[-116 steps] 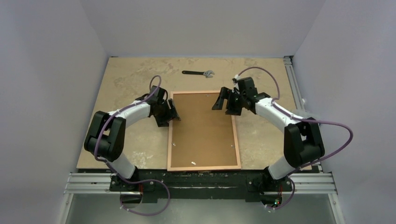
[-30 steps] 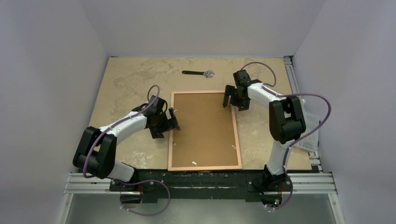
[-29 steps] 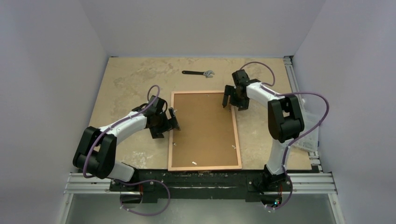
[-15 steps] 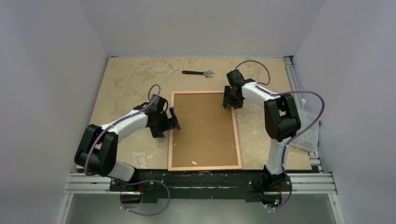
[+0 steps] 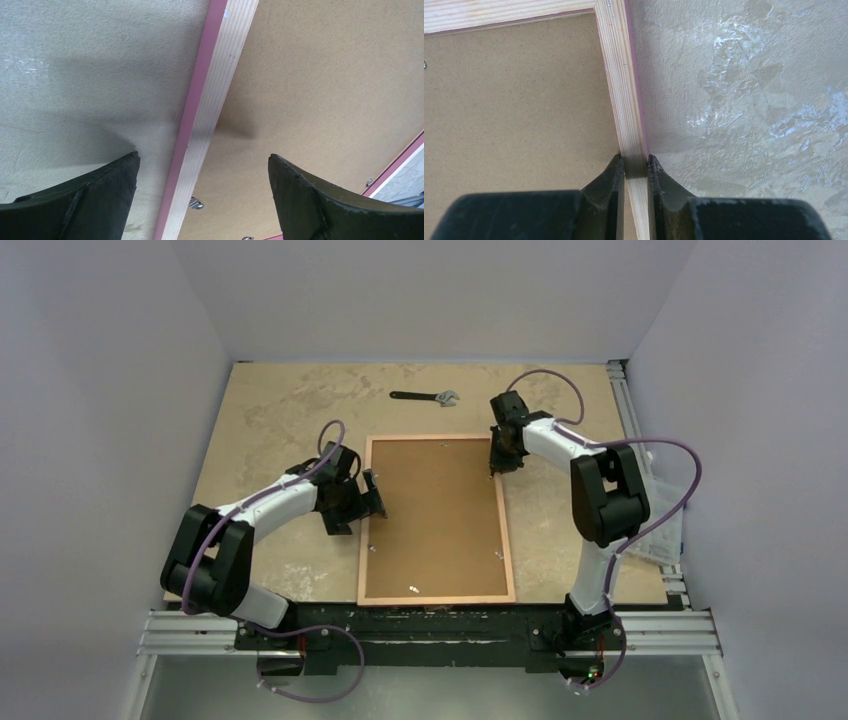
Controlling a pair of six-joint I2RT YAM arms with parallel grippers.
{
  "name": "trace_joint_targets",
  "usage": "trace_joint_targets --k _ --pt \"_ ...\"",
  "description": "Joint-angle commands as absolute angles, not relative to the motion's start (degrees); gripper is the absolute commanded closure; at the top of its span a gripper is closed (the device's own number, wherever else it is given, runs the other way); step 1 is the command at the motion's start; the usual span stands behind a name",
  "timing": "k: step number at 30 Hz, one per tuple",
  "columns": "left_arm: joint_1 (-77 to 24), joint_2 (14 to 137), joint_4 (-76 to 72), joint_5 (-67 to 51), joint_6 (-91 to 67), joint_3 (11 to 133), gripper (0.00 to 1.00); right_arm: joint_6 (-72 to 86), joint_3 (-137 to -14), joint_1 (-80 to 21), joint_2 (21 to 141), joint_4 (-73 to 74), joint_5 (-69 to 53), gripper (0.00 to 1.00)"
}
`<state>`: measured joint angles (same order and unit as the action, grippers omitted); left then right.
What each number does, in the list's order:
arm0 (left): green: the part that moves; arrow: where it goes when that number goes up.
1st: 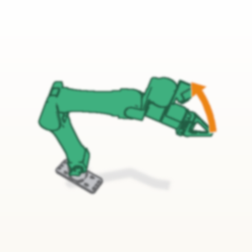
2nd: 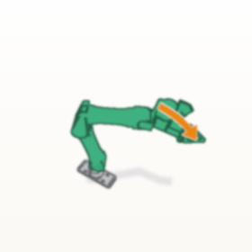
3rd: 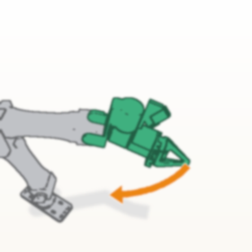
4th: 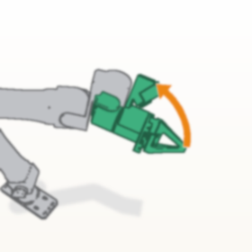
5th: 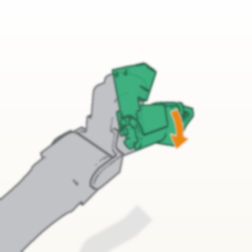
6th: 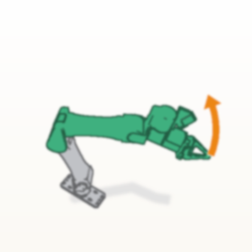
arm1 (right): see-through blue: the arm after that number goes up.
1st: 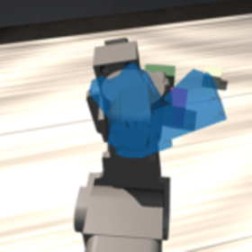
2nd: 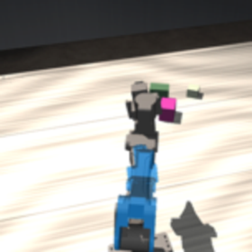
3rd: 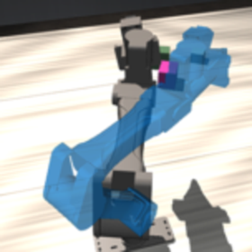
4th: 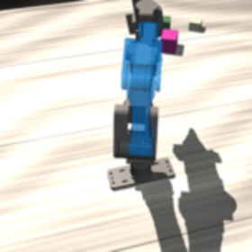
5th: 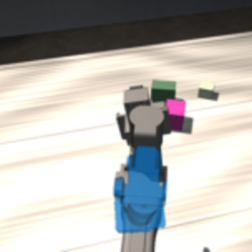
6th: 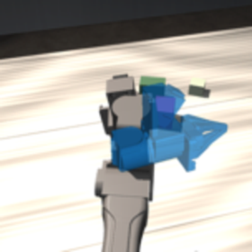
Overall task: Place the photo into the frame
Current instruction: Install the photo frame at the center of the board.
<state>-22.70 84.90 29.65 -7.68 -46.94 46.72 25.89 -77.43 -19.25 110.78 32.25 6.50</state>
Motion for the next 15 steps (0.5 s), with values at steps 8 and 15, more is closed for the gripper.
trace_joint_targets --k 8,15 --pt "-23.2 86.1 29.8 -6.9 -45.9 47.5 0.04 28.7 -74.5 -18.3 106.3 33.1 0.2 0.82" --pt "-23.2 86.4 29.7 -7.2 -45.8 47.5 0.04 29.7 -74.1 -17.8 105.3 31.6 -1.9 0.54"
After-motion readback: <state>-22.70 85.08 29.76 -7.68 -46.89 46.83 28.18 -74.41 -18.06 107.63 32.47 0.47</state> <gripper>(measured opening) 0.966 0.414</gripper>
